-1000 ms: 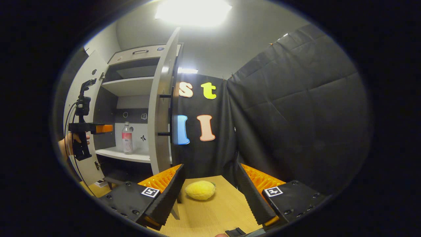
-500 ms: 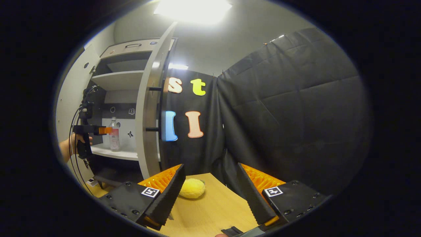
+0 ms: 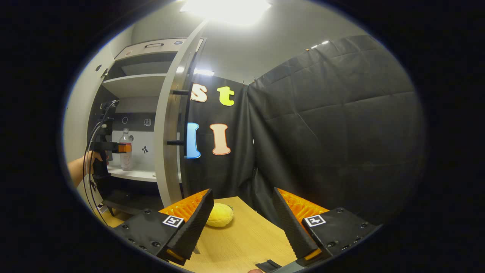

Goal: Grasp the bottle in the cabinet with the left hand and place it on the coaster, then close the right door with the right hand and the left door with the left hand.

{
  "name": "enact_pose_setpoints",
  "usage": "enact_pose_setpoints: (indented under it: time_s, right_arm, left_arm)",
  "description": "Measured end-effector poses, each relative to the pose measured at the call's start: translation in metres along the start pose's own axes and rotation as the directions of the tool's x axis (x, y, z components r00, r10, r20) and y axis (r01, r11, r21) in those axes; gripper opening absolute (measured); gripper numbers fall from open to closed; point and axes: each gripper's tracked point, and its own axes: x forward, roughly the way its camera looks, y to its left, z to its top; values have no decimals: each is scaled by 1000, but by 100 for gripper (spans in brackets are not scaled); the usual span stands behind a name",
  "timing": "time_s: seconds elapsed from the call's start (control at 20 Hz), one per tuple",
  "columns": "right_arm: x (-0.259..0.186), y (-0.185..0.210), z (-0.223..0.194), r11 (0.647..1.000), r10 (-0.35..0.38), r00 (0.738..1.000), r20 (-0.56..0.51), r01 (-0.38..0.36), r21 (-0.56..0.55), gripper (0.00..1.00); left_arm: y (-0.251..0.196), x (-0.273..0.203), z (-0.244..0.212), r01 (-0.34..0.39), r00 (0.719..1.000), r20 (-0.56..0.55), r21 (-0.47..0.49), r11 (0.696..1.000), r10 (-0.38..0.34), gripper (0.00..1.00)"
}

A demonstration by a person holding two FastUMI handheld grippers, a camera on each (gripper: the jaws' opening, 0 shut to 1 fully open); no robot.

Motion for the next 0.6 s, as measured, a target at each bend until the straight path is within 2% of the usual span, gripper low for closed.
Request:
enact_pose_setpoints:
  time_s: [0.05,0.1,0.15,0.2,0.35,0.5,0.55,0.6]
  right_arm:
    - [1,0,0,1000,1,1000,-3,-1,-1,99]
    - [1,0,-1,1000,1,1000,-3,-1,0,96]
    - [1,-1,-1,1000,1,1000,-3,-1,2,99]
    - [0,-1,0,1000,3,1000,-4,-3,5,96]
    - [-1,-4,0,1000,15,1000,0,-15,7,99]
    - [-5,-8,3,999,37,999,5,-37,13,99]
    - [-7,-10,3,999,46,999,7,-46,16,96]
    - [-9,-12,4,998,55,998,10,-55,19,99]
  left_arm:
    - [-2,3,1,13,1000,3,4,1000,-13,94]
    - [-4,3,1,16,1000,5,3,1000,-16,82]
    - [-5,1,0,20,1000,0,2,1000,-20,70]
    - [-4,0,1,17,1000,1,1,1000,-17,70]
    - [-8,-14,12,21,999,25,-20,1000,-21,70]
    - [-12,-34,24,20,998,52,-4,1000,-19,70]
    - [-14,-43,27,19,998,59,1,1000,-19,70]
    - [-17,-54,30,19,998,66,4,1000,-19,70]
